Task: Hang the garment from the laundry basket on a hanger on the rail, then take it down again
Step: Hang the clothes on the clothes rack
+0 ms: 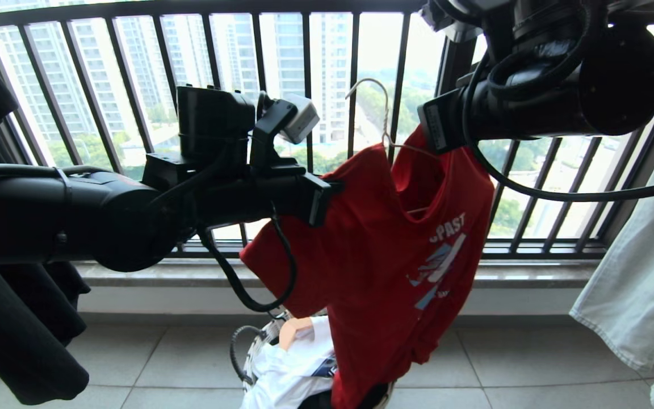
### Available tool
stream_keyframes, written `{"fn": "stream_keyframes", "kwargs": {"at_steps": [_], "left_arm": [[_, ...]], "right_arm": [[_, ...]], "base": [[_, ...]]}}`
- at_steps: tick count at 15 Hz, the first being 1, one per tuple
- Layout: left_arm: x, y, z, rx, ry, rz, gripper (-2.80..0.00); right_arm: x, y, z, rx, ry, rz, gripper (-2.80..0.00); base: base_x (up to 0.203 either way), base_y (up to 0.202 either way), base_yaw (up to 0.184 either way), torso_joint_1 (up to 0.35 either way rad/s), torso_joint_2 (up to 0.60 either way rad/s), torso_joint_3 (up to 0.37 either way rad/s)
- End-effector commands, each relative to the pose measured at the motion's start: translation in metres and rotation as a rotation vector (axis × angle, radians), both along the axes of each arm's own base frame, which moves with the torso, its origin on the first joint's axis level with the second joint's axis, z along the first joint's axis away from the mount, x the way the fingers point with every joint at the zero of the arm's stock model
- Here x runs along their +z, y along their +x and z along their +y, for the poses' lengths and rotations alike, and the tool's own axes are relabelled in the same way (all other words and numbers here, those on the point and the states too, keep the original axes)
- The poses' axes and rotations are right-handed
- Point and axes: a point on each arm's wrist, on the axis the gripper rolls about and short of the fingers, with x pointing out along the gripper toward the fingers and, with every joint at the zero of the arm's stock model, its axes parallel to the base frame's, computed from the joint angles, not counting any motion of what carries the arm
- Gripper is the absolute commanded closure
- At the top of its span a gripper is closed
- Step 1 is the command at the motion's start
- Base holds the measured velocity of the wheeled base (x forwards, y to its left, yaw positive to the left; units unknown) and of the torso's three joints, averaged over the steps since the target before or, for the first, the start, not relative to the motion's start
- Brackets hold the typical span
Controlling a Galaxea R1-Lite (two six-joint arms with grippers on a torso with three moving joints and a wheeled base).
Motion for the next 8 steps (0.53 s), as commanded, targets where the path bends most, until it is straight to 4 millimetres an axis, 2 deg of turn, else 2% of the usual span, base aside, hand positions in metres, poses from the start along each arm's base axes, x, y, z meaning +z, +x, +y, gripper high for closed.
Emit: {"fn": "stream_keyframes", "kwargs": {"at_steps": [1, 3, 6, 8], "left_arm": [[-0.003, 0.002, -0.003, -0.003, 0.008, 0.006, 0.0], [0.002, -0.004, 0.0, -0.007, 0.0, -0.002, 0.0], [0.011, -0.025, 0.001, -0.036, -0.011, -0.014, 0.0], [0.015, -0.031, 0.003, -0.04, -0.014, -0.023, 0.0]], "right_arm": [[-0.005, 0.011, -0.003, -0.052, 0.0, 0.007, 0.0], [-0.008, 0.026, -0.014, -0.152, -0.007, -0.009, 0.0], [-0.012, 0.043, -0.034, -0.235, -0.01, -0.005, 0.0], [-0.017, 0.054, -0.046, -0.279, -0.025, 0.007, 0.0]], "base": [[0.0, 0.0, 0.0, 0.0, 0.0, 0.0], [0.0, 0.0, 0.0, 0.0, 0.0, 0.0], [0.0, 0.0, 0.0, 0.0, 0.0, 0.0], [0.0, 0.0, 0.0, 0.0, 0.0, 0.0]]}}
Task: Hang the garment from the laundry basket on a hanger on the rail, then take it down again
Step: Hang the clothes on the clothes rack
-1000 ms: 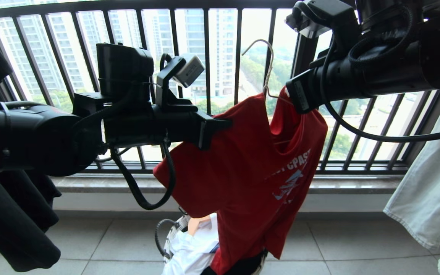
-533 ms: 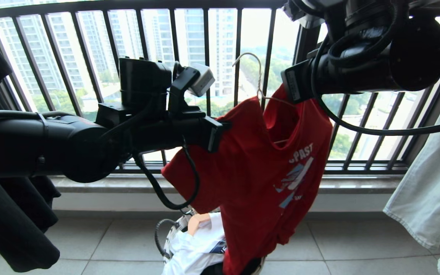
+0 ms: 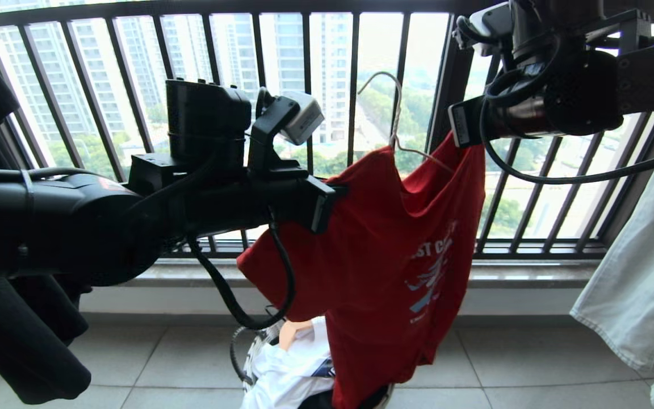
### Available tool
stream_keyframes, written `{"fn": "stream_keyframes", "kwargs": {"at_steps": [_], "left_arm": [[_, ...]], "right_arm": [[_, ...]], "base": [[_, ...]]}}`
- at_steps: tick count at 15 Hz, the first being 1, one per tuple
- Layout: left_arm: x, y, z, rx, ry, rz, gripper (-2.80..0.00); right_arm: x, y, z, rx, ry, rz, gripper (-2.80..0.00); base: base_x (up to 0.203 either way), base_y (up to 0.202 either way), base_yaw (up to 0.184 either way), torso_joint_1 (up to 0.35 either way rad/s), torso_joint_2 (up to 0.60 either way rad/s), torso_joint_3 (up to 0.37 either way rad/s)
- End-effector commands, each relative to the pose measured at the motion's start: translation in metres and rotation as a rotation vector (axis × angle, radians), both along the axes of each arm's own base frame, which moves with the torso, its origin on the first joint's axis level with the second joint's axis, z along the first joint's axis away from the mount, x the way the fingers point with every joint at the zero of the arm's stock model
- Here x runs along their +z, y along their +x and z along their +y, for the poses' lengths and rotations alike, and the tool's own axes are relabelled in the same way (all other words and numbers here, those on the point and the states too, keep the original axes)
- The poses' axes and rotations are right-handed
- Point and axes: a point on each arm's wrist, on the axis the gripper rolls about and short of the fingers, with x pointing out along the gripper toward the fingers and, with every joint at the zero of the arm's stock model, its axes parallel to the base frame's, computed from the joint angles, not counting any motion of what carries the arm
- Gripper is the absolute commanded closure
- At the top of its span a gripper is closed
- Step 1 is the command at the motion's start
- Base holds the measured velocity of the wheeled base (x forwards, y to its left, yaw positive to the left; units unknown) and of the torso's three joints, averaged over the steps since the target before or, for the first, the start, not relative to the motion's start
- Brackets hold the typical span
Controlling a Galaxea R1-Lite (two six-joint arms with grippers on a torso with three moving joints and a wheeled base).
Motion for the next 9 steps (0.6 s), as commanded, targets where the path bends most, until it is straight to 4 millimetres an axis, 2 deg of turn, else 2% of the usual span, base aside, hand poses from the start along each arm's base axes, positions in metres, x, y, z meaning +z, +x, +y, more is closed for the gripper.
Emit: {"fn": "stream_keyframes", "kwargs": {"at_steps": [1, 4, 9], "left_arm": [[0.01, -0.009, 0.005, -0.004, -0.016, -0.026, 0.0], [0.014, -0.014, 0.008, -0.003, -0.023, -0.036, 0.0], [0.021, -0.017, 0.014, 0.009, -0.034, -0.057, 0.0]], "right_arm": [[-0.009, 0.014, -0.011, -0.049, -0.021, 0.028, 0.0], [-0.016, 0.026, -0.02, -0.083, -0.042, 0.045, 0.0], [-0.019, 0.03, -0.025, -0.099, -0.052, 0.061, 0.0]], "base": [[0.0, 0.0, 0.0, 0.0, 0.0, 0.0], [0.0, 0.0, 0.0, 0.0, 0.0, 0.0], [0.0, 0.0, 0.0, 0.0, 0.0, 0.0]]}}
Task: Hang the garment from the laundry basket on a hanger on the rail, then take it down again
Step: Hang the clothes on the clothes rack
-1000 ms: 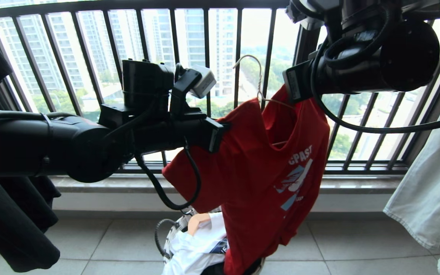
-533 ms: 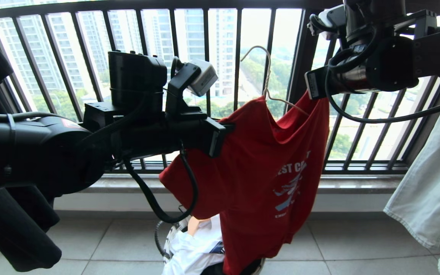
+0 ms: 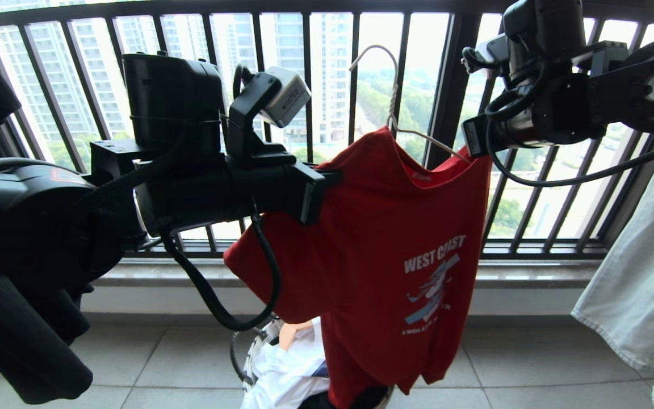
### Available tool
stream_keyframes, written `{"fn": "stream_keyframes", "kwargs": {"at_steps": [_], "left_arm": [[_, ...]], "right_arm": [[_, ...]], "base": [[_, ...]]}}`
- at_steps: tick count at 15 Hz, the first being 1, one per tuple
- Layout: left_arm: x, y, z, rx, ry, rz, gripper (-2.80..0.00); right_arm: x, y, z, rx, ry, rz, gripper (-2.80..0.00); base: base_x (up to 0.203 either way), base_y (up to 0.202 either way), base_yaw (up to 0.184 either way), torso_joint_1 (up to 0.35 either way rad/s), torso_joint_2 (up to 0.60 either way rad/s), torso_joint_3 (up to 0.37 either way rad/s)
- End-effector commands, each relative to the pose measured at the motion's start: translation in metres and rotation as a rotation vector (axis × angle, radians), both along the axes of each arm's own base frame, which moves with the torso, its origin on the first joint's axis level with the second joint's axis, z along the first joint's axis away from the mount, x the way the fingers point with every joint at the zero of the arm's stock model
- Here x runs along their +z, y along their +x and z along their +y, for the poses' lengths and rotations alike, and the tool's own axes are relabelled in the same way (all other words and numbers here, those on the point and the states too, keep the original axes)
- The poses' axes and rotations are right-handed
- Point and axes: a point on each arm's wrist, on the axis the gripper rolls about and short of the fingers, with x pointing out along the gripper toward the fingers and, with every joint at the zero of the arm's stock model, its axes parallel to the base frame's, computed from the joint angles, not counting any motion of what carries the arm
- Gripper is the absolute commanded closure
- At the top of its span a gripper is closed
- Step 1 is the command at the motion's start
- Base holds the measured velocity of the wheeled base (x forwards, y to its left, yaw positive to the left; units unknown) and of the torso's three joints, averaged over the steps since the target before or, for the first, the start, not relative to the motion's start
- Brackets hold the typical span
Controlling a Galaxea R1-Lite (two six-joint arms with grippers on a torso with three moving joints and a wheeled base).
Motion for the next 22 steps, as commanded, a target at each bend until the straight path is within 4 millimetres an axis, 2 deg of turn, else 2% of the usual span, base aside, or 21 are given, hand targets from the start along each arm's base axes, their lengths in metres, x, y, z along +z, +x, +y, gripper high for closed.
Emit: {"fn": "stream_keyframes", "kwargs": {"at_steps": [1, 6, 14, 20, 22], "left_arm": [[0.003, -0.001, 0.003, 0.01, -0.002, -0.013, 0.0], [-0.008, 0.01, -0.002, 0.088, 0.06, -0.036, 0.0], [-0.023, 0.023, -0.012, 0.113, 0.104, -0.022, 0.0], [-0.038, 0.038, -0.025, 0.109, 0.128, 0.005, 0.0], [-0.045, 0.042, -0.029, 0.106, 0.146, 0.013, 0.0]], "right_arm": [[-0.002, 0.002, -0.001, -0.004, -0.014, 0.012, 0.0], [-0.003, -0.003, -0.001, 0.033, 0.007, 0.033, 0.0], [-0.019, -0.017, 0.02, 0.18, 0.044, 0.108, 0.0], [-0.021, -0.03, 0.03, 0.295, 0.167, 0.179, 0.0], [-0.015, -0.036, 0.03, 0.361, 0.268, 0.226, 0.0]], "base": [[0.0, 0.0, 0.0, 0.0, 0.0, 0.0], [0.0, 0.0, 0.0, 0.0, 0.0, 0.0], [0.0, 0.0, 0.0, 0.0, 0.0, 0.0], [0.0, 0.0, 0.0, 0.0, 0.0, 0.0], [0.0, 0.0, 0.0, 0.0, 0.0, 0.0]]}}
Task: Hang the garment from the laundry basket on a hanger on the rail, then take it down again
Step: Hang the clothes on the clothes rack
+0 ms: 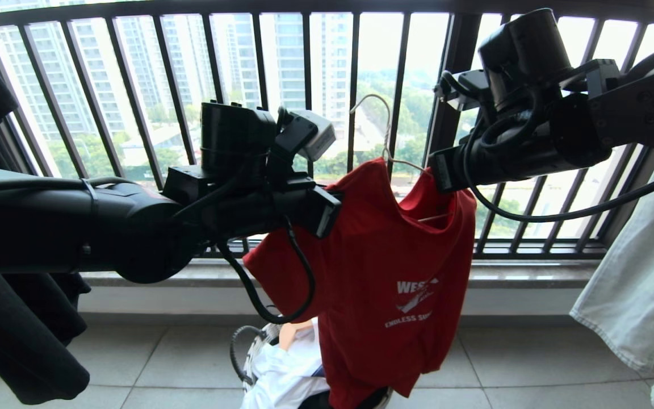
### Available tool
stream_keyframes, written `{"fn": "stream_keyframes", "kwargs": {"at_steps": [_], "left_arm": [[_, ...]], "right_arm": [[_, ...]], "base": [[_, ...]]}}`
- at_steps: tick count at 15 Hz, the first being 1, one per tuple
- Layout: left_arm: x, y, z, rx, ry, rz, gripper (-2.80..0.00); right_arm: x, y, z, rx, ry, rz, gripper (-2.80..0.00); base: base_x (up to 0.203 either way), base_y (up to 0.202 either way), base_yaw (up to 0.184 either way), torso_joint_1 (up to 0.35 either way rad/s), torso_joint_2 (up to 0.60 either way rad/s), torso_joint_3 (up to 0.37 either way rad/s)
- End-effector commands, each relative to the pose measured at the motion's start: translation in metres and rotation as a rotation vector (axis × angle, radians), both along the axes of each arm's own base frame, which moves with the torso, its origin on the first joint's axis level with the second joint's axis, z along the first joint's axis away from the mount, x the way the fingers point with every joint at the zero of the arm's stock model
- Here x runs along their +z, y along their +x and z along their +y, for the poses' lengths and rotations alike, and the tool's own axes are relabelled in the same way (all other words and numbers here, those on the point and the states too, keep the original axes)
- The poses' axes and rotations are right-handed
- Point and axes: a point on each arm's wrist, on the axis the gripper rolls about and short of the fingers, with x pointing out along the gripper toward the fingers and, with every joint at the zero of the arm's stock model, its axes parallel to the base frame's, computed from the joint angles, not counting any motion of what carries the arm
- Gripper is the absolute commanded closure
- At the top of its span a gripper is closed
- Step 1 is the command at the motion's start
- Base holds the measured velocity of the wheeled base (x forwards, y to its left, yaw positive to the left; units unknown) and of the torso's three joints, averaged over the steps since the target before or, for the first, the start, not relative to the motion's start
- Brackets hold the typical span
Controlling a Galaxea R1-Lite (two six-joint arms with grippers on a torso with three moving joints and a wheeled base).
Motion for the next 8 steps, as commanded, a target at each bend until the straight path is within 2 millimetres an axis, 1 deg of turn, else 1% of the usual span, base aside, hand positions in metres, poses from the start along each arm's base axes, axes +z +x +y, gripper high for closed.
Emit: {"fn": "stream_keyframes", "kwargs": {"at_steps": [1, 3, 4, 8], "left_arm": [[-0.011, 0.006, -0.006, -0.006, 0.028, 0.013, 0.0], [-0.01, 0.005, -0.006, -0.008, 0.028, 0.011, 0.0], [-0.009, 0.004, -0.006, -0.01, 0.025, 0.008, 0.0], [0.004, -0.01, 0.003, -0.015, 0.008, -0.015, 0.0]], "right_arm": [[0.007, -0.007, 0.0, 0.047, 0.078, 0.044, 0.0], [0.01, -0.009, -0.005, 0.066, 0.119, 0.058, 0.0], [0.011, -0.007, -0.009, 0.056, 0.126, 0.056, 0.0], [0.008, 0.007, -0.029, -0.019, 0.125, 0.051, 0.0]], "base": [[0.0, 0.0, 0.0, 0.0, 0.0, 0.0], [0.0, 0.0, 0.0, 0.0, 0.0, 0.0], [0.0, 0.0, 0.0, 0.0, 0.0, 0.0], [0.0, 0.0, 0.0, 0.0, 0.0, 0.0]]}}
